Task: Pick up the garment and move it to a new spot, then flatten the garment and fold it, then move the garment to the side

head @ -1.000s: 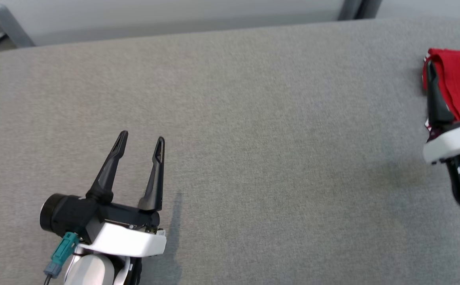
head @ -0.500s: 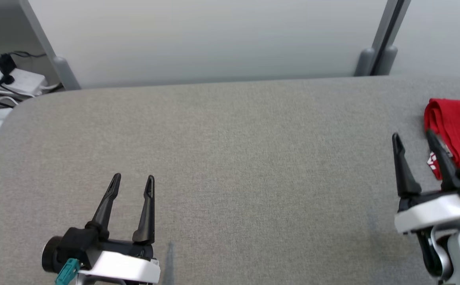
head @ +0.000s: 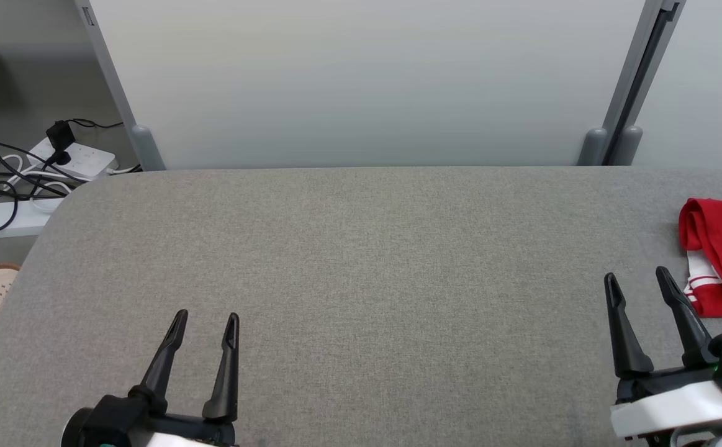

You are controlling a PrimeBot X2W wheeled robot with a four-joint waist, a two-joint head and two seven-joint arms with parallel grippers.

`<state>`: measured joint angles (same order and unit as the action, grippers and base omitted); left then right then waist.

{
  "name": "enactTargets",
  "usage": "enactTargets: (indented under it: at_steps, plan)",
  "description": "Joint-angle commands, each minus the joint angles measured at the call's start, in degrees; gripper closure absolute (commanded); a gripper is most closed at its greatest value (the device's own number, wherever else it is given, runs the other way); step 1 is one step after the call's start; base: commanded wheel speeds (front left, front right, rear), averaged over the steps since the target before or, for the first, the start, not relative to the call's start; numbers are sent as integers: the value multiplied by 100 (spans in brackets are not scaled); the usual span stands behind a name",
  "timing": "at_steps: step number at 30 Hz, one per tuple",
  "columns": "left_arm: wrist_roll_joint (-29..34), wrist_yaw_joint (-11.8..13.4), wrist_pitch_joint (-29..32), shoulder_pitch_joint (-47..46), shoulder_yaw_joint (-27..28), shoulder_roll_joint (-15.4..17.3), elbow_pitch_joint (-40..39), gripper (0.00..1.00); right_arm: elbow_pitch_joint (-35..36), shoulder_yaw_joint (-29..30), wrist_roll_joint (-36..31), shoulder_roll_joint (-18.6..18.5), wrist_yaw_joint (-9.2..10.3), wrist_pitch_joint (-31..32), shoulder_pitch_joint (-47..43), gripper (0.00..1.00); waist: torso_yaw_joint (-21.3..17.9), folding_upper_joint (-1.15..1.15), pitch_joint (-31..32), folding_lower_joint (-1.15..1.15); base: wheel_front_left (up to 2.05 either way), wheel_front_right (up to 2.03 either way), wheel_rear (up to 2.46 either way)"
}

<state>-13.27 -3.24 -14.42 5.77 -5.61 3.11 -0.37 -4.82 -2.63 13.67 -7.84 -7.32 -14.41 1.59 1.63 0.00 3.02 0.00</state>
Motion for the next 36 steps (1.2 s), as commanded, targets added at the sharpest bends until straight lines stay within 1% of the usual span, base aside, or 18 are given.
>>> enactTargets:
  at_steps: [1,8,14,21,22,27,30,34,36]
  plan:
    - [96,-8,-57,-109,215,26,-125,0,240,-136,-22,-72,-17,-59,9,0,21,0,24,0,0,0,0]
    - [344,-40,-57,60,318,2,-78,0,309,-136,-7,-9,-17,-59,-380,0,72,0,151,0,0,0,0]
    - [428,-86,-57,120,409,-10,-50,0,341,-41,15,16,-17,-59,-466,0,77,0,176,0,0,0,0]
    - [498,-73,-58,134,445,-19,-4,0,371,-14,13,6,-17,-59,-522,0,57,0,202,0,0,0,0]
    - [452,-73,2,326,257,-20,142,100,188,57,3,73,1,1,-581,100,58,0,203,0,0,0,0]
    - [444,-73,29,431,236,-56,463,100,-90,12,10,159,2,31,-734,100,59,0,204,0,0,0,0]
    - [265,-80,72,407,251,-56,516,100,-130,28,180,175,2,71,-728,100,56,0,195,1,0,0,0]
    - [-5,-92,138,360,283,-53,539,100,-147,53,436,182,1,136,-694,100,47,0,189,13,0,0,0]
    - [-139,-97,171,338,298,-52,553,100,-160,65,563,186,1,167,-678,100,44,0,179,8,0,0,0]
